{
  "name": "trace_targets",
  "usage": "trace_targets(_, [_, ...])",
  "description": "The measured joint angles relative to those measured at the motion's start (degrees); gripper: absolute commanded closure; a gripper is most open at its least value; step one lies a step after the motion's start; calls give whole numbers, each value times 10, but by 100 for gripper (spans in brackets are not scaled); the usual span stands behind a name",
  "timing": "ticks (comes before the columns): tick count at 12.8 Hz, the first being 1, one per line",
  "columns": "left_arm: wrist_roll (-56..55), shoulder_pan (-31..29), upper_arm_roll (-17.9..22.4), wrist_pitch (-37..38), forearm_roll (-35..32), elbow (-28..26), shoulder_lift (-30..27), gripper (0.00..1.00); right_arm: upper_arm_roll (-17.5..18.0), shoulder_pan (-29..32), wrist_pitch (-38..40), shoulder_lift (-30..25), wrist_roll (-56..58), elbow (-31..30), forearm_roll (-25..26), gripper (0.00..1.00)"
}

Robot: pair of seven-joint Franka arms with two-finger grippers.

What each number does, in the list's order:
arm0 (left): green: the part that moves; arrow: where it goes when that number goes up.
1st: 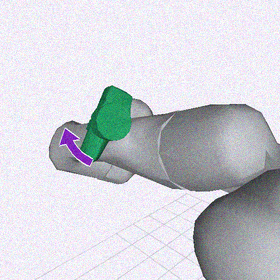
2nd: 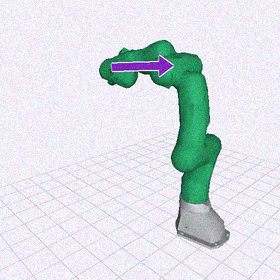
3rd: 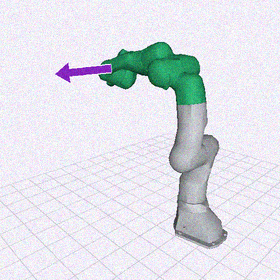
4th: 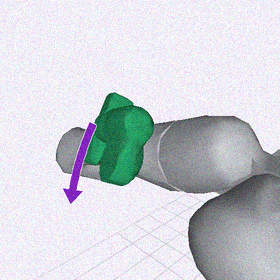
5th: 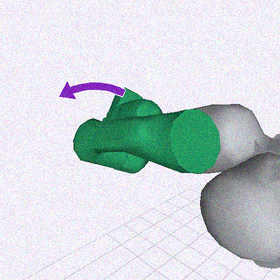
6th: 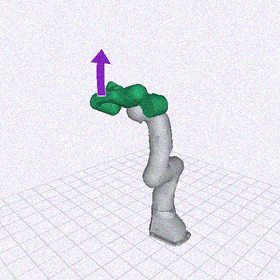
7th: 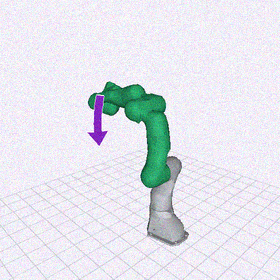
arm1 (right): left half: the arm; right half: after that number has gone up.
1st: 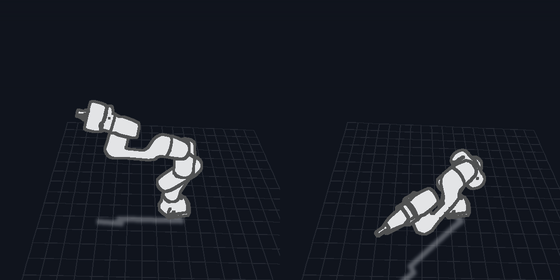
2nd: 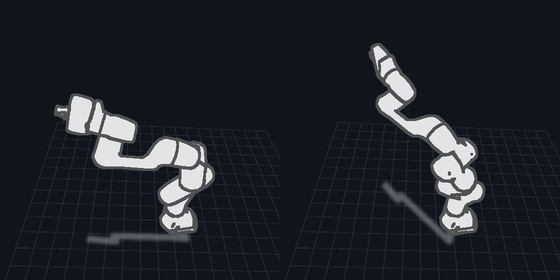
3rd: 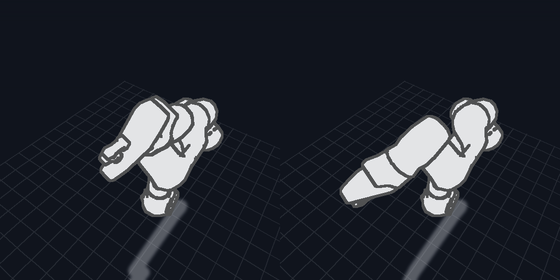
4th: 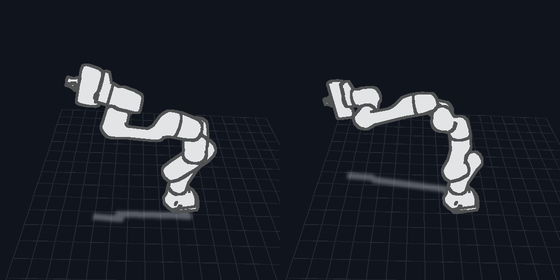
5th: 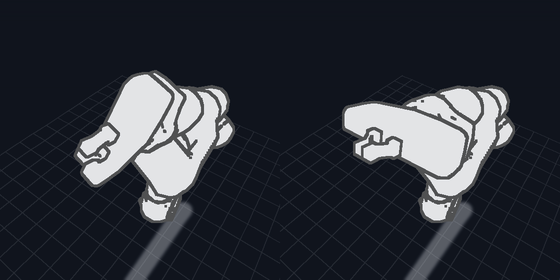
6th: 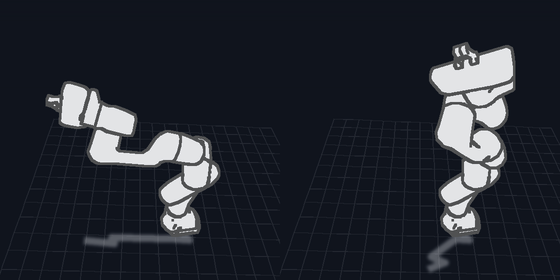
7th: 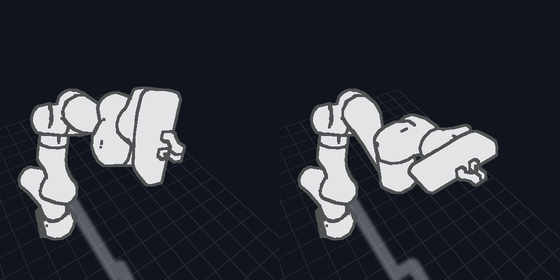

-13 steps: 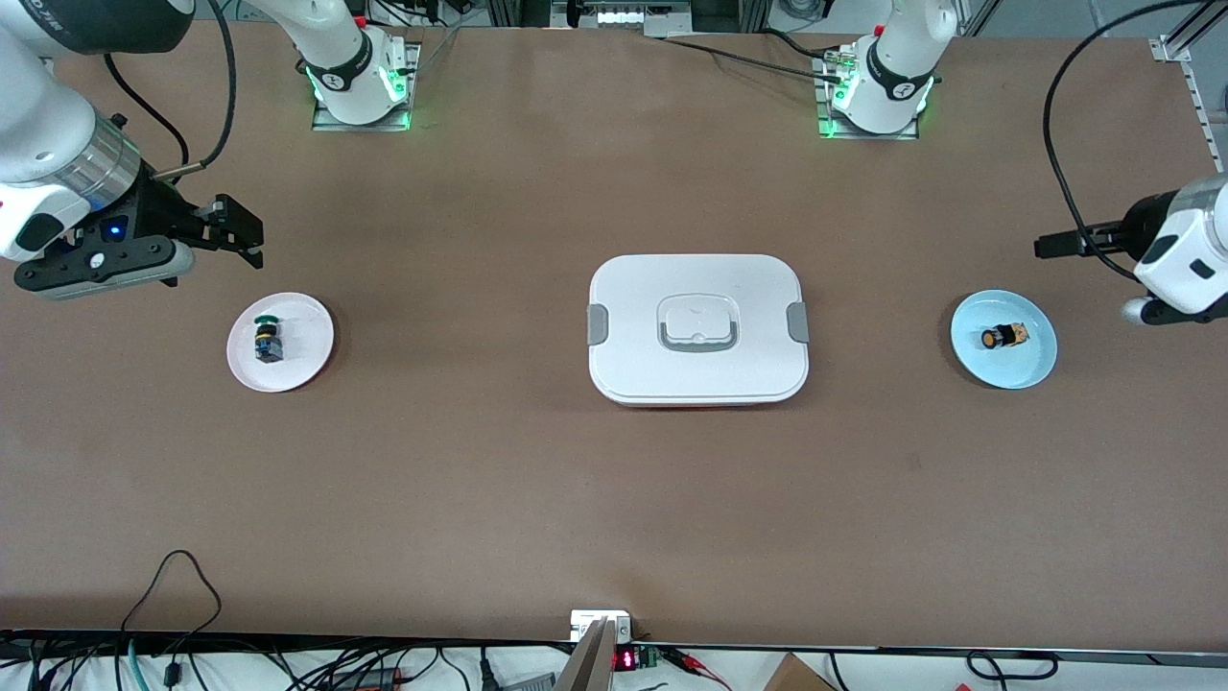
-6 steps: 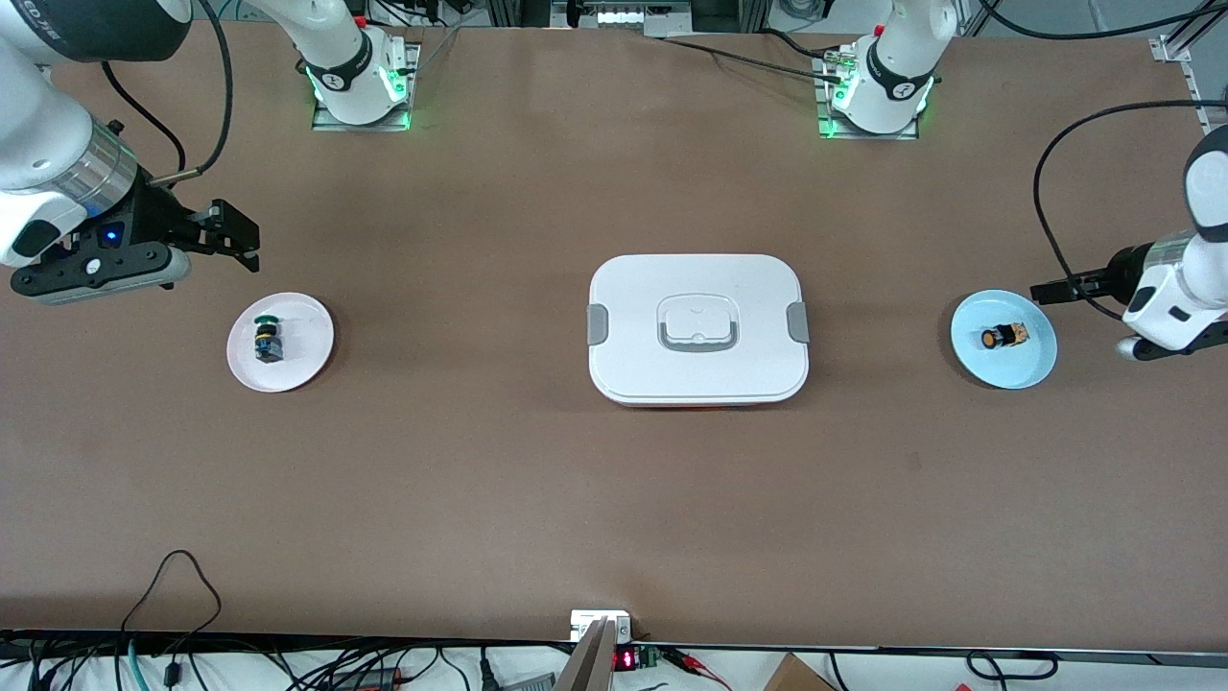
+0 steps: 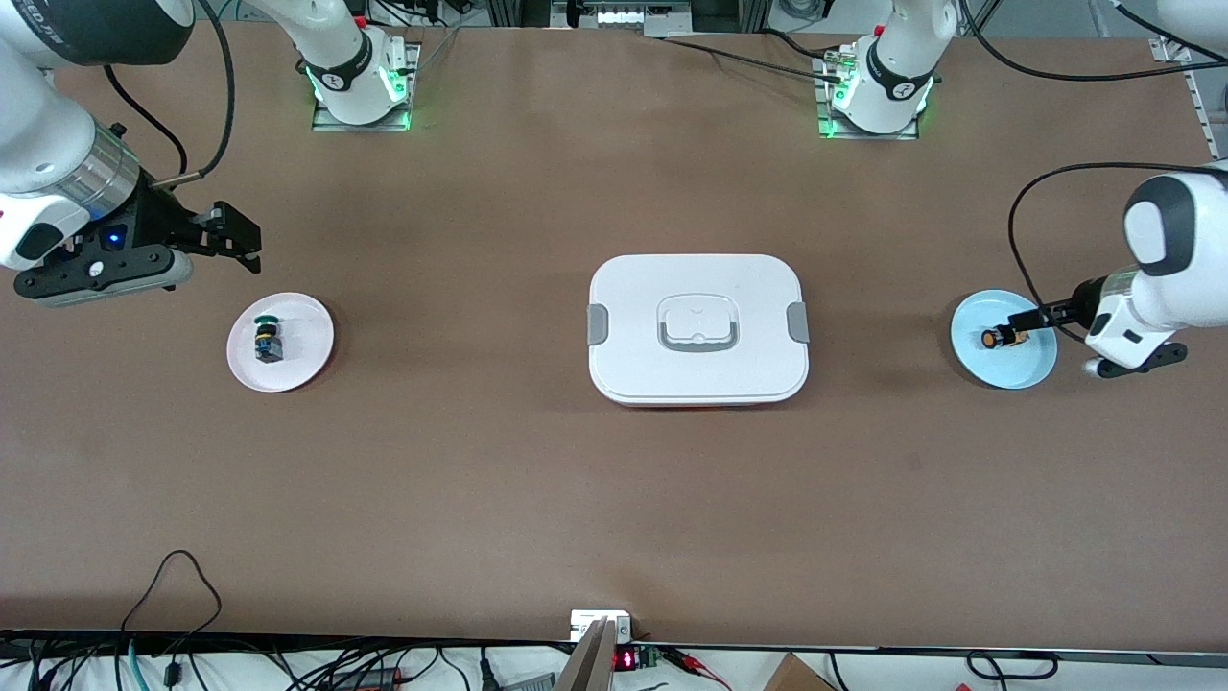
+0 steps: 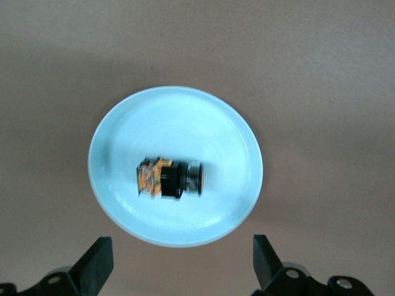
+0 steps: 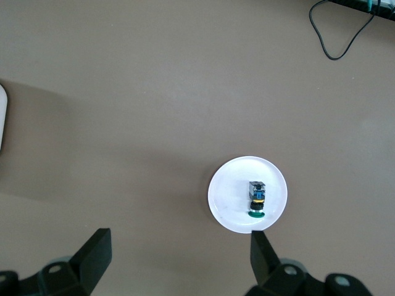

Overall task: Transfer orange switch to right arm and place
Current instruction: 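Lower the left gripper and close it on the orange switch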

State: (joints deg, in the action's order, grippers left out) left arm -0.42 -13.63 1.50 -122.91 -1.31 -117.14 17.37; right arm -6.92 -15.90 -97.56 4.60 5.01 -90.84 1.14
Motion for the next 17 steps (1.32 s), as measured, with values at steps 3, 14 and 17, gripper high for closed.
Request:
trace_targets(3, [25,-7,0,-77,0,-31,18,0,0,0,0,0,0,0,0,0])
trace_targets(14, [51,-25,-3,-124,0,-32,74,0,0,-1,0,0,0,1,0,0])
trace_targets(17, [52,-25,-3,-136,0,-32,88,0,1,-1,0,0,0,1,0,0])
